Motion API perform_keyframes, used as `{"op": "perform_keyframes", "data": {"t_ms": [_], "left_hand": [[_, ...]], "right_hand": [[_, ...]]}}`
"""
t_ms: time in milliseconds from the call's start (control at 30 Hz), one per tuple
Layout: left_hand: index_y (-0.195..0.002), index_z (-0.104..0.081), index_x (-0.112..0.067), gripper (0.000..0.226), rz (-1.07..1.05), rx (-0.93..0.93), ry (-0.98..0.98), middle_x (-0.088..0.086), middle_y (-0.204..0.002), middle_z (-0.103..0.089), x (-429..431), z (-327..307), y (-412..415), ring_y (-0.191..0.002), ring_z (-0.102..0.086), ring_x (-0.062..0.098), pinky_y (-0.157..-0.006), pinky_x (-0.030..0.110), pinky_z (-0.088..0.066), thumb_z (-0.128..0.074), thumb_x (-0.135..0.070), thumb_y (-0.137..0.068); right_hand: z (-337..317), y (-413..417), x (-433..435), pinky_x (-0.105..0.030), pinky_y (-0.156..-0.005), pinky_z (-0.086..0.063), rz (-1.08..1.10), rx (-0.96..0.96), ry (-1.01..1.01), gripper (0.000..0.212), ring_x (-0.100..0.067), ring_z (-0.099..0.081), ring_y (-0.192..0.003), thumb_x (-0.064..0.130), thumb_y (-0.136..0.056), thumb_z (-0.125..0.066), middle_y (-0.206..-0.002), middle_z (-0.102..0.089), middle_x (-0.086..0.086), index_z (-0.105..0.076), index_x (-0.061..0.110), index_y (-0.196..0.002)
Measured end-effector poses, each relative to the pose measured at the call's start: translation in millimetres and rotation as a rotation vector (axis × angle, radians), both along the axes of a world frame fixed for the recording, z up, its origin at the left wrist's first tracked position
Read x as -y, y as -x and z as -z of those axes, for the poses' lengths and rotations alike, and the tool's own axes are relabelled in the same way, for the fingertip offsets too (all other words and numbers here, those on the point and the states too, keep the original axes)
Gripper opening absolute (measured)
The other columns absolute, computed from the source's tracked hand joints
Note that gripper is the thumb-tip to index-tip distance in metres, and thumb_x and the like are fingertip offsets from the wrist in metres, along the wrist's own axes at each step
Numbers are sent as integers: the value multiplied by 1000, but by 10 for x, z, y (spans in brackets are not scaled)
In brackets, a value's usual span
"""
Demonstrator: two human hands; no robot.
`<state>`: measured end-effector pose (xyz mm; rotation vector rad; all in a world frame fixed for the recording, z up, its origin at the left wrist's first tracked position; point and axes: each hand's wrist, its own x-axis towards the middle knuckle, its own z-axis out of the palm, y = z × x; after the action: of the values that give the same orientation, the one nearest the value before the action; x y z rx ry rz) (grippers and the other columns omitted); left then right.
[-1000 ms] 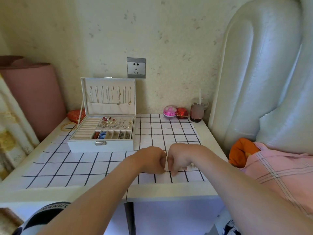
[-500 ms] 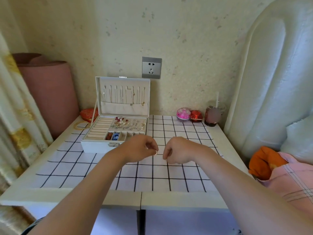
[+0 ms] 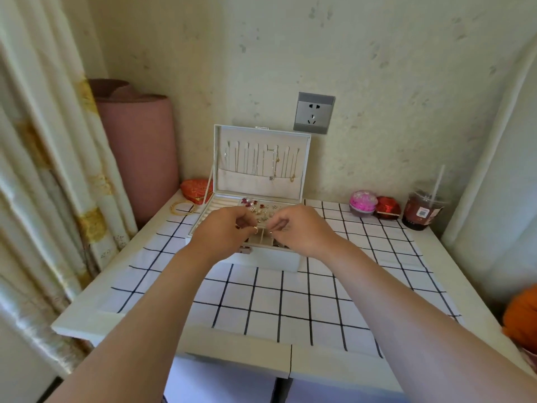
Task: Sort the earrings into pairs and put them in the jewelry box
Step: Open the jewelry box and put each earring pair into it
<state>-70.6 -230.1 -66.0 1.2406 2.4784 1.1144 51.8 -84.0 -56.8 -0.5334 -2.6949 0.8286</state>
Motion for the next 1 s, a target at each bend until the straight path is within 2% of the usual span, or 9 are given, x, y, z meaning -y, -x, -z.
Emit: {"op": "perform_keyframes", "data": {"t_ms": [100, 267, 367, 467, 567, 633, 733, 833, 1000], "left_hand": [[-92, -68, -29, 7, 4, -18, 2, -12, -85, -66, 3, 14, 19, -75, -58, 2, -61, 16, -43, -71, -24, -88], [-91, -69, -29, 6, -4, -1, -44, -13, -83, -66, -47, 8, 6, -77, -59, 3, -65, 21, -47, -72, -29, -86], [-91, -70, -26, 7, -18, 47, -91, -10, -81, -68, -78, -19, -2, -76, -62, 6, -67, 24, -50, -72, -30, -85], [-91, -71, -23, 8, -16, 91, -114, -7, -82, -70, -90, -19, 0, -78, -63, 7, -67, 21, -50, -73, -28, -85], [-91, -72, -23, 5, 6, 128, -115, -7, -81, -70, -97, 6, -4, -77, -63, 8, -63, 18, -45, -73, -26, -86], [-93, -72, -25, 5, 46, 122, -95, -8, -84, -70, -92, 32, -5, -78, -62, 7, -63, 18, -45, -70, -25, -88], [-99, -70, -32, 12, 82, -21, -35, -13, -97, -68, -65, 86, -12, -89, -58, 6, -73, 23, -50, -67, -25, -90], [-103, -69, -36, 17, 83, -229, 17, -12, -105, -64, -57, 113, -26, -102, -48, 12, -91, 33, -44, -65, -26, -89], [-104, -69, -36, 17, 69, -365, 43, -8, -103, -58, -53, 128, -13, -103, -45, 16, -94, 35, -38, -61, -30, -90]], "right_hand": [[40, 56, -11, -27, -82, -57, -16, 30, 0, 22, 4, -67, -84, 13, -82, -72, -86, -73, 17, -77, 31, -94], [-5, 109, -8, -7, -67, -44, -8, -65, 135, 17, 14, -61, -74, 17, -87, -73, -83, -69, 22, -77, 33, -94], [-58, 128, -4, -10, -54, -43, 10, -95, 305, 14, 13, -57, -53, 17, -89, -71, -77, -69, 19, -78, 29, -91], [-43, 138, -9, -12, -53, -44, 33, -104, 375, 11, 12, -57, -52, 18, -85, -79, -88, -74, 9, -79, 23, -94], [5, 146, -31, -14, -53, -46, 81, -84, 397, 12, 7, -60, -56, 16, -83, -81, -83, -73, 11, -80, 20, -94], [34, 153, -62, -14, -63, -48, 102, -75, 309, 10, 5, -63, -71, 18, -83, -80, -81, -71, 17, -80, 23, -92], [47, 153, -71, -23, -75, -51, 85, 37, -4, 6, 0, -63, -84, 28, -85, -75, -80, -66, 22, -79, 32, -87], [59, 149, -30, -32, -74, -55, 10, 165, -149, 11, -8, -64, -81, 31, -87, -67, -79, -67, 16, -78, 31, -84], [25, 140, 18, -30, -68, -50, -18, 193, -231, 19, -15, -62, -82, 25, -87, -59, -84, -67, 10, -78, 30, -87]]}}
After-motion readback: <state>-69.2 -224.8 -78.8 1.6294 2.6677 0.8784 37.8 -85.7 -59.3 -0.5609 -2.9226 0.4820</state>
